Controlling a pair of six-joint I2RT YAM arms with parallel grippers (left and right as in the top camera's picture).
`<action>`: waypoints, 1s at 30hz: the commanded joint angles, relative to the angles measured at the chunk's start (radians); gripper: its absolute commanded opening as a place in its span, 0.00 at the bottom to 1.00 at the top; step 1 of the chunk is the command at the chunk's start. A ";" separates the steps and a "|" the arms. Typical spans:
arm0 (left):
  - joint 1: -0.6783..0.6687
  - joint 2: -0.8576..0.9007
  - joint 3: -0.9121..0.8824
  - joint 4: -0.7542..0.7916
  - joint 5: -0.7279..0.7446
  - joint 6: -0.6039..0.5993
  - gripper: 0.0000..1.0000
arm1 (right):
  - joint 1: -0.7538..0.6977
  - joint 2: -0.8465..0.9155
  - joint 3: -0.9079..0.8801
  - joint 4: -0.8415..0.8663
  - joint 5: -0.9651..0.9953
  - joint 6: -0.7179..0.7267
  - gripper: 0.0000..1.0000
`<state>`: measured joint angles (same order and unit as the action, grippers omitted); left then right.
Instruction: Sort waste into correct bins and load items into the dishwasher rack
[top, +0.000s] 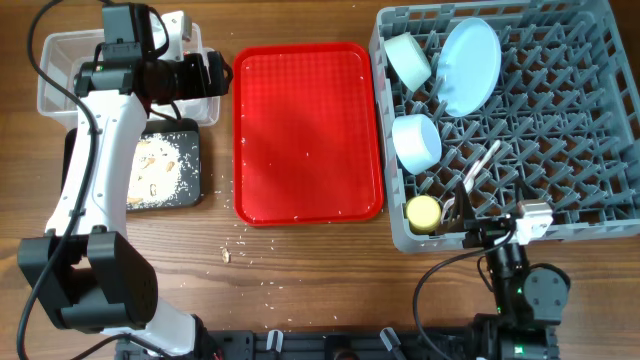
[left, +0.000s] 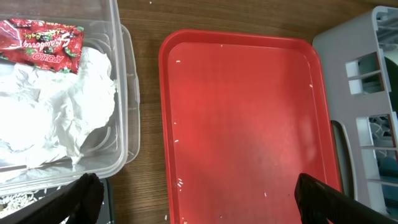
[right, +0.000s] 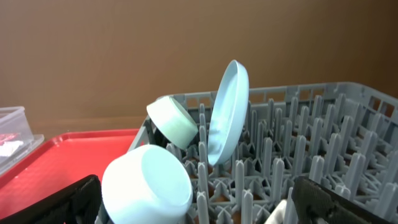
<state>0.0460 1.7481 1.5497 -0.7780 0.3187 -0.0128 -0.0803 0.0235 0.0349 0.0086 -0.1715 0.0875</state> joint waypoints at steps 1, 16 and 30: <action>-0.004 -0.011 0.012 0.002 0.001 0.005 1.00 | -0.005 -0.021 -0.030 0.005 0.013 -0.006 1.00; -0.004 -0.011 0.012 0.002 0.001 0.005 1.00 | -0.005 -0.019 -0.030 0.005 0.013 -0.006 1.00; -0.051 -0.267 -0.236 0.361 -0.051 0.101 1.00 | -0.005 -0.019 -0.030 0.005 0.013 -0.006 1.00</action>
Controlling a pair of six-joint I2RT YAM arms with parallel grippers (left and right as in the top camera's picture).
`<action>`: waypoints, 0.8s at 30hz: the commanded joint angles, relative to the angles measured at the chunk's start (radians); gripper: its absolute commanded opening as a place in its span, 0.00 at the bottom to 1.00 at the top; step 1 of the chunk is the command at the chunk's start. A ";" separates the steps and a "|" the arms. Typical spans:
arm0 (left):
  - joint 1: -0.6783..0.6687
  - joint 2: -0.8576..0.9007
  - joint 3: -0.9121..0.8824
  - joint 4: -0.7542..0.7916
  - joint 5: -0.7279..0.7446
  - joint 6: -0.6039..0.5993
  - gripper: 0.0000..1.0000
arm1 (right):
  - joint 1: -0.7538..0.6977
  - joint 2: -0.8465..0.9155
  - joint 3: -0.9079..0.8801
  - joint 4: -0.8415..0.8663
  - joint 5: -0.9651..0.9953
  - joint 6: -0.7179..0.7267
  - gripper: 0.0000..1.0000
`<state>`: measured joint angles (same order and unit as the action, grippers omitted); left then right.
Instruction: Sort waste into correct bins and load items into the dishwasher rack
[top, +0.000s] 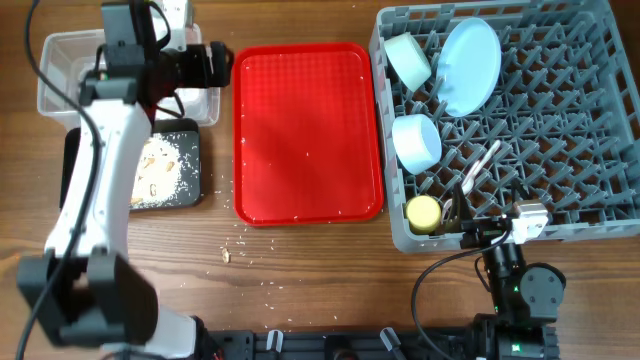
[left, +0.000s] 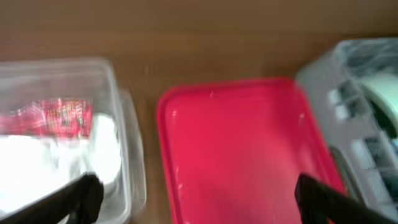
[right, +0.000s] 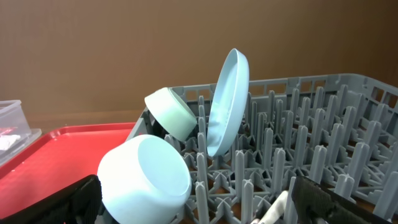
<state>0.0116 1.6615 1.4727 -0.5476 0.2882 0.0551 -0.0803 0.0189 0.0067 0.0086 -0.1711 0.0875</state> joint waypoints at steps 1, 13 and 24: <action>-0.015 -0.243 -0.241 0.192 -0.024 0.034 1.00 | -0.005 -0.014 -0.002 0.005 0.013 -0.006 1.00; 0.109 -1.295 -1.336 0.614 -0.077 -0.117 1.00 | -0.005 -0.014 -0.002 0.005 0.013 -0.006 1.00; 0.110 -1.614 -1.467 0.487 -0.081 -0.119 1.00 | -0.005 -0.014 -0.002 0.005 0.013 -0.006 1.00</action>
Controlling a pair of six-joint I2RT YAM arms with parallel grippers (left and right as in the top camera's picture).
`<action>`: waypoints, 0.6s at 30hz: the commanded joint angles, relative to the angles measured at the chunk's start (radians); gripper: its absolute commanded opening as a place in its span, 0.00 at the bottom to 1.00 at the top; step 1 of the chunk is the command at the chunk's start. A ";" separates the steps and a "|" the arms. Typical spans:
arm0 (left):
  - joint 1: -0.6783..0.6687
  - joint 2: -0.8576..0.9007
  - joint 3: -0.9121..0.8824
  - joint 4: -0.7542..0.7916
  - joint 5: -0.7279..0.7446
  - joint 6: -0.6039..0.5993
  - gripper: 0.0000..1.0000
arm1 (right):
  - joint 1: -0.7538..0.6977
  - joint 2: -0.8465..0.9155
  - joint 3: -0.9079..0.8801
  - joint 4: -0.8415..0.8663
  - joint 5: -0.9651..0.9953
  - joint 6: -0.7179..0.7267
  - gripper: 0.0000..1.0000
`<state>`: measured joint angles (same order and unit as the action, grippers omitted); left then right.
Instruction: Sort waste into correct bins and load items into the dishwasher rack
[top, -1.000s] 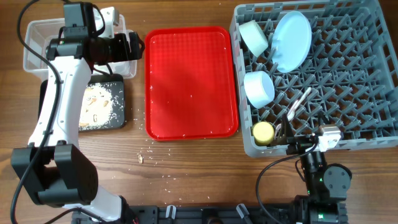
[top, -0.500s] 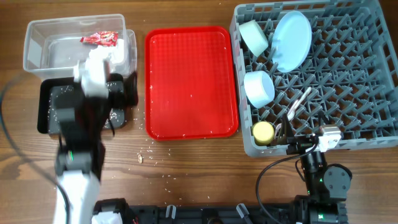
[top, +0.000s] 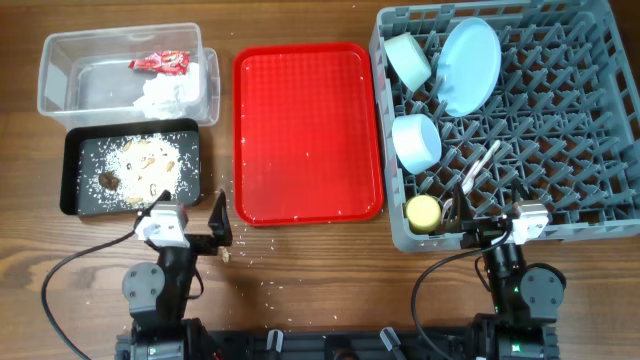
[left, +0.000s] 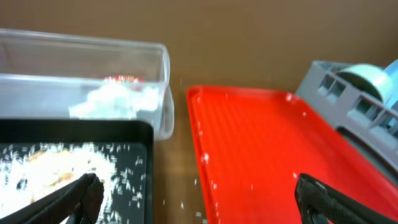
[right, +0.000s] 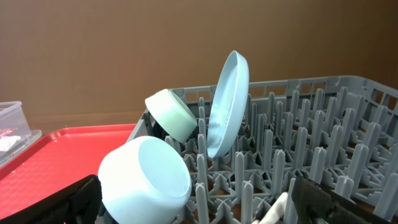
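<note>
The clear bin (top: 60, 95) at the back left holds a red wrapper (top: 160, 62) and crumpled white paper (top: 172, 90). Below it, the black bin (top: 75, 185) holds rice and food scraps. The grey dishwasher rack (top: 560, 150) carries a pale green bowl (top: 408, 58), a blue plate (top: 470, 65), a blue cup (top: 416, 142), a yellow item (top: 424, 212) and utensils (top: 478, 168). My left gripper (top: 187, 218) (left: 199, 199) sits open and empty, low at the table's front. My right gripper (top: 490, 230) (right: 199, 202) is open at the rack's front edge.
A red tray (top: 307, 130) with only small specks lies between the bins and the rack. Crumbs (top: 228, 255) are scattered on the wood in front of the red tray and the black bin.
My left arm was stretched out over the clear bin's right edge; now it is folded back at the table's front, gripper open and low behind the black bin. The right arm has not moved.
My left gripper was open and empty above the clear bin and red tray, with wrapper and paper lying in the bin. Then it was a little higher and farther back there. Now it rests at the front edge. The right gripper stayed open at the rack throughout.
</note>
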<state>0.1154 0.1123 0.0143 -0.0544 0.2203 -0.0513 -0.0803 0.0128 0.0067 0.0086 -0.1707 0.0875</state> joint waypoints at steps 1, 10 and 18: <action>0.006 -0.091 -0.008 -0.006 -0.013 -0.013 1.00 | -0.005 -0.008 -0.002 0.005 0.013 -0.006 1.00; 0.005 -0.106 -0.008 -0.003 -0.013 -0.013 1.00 | -0.005 -0.008 -0.002 0.005 0.013 -0.006 1.00; 0.005 -0.106 -0.008 -0.003 -0.013 -0.013 1.00 | -0.005 -0.008 -0.002 0.005 0.013 -0.006 1.00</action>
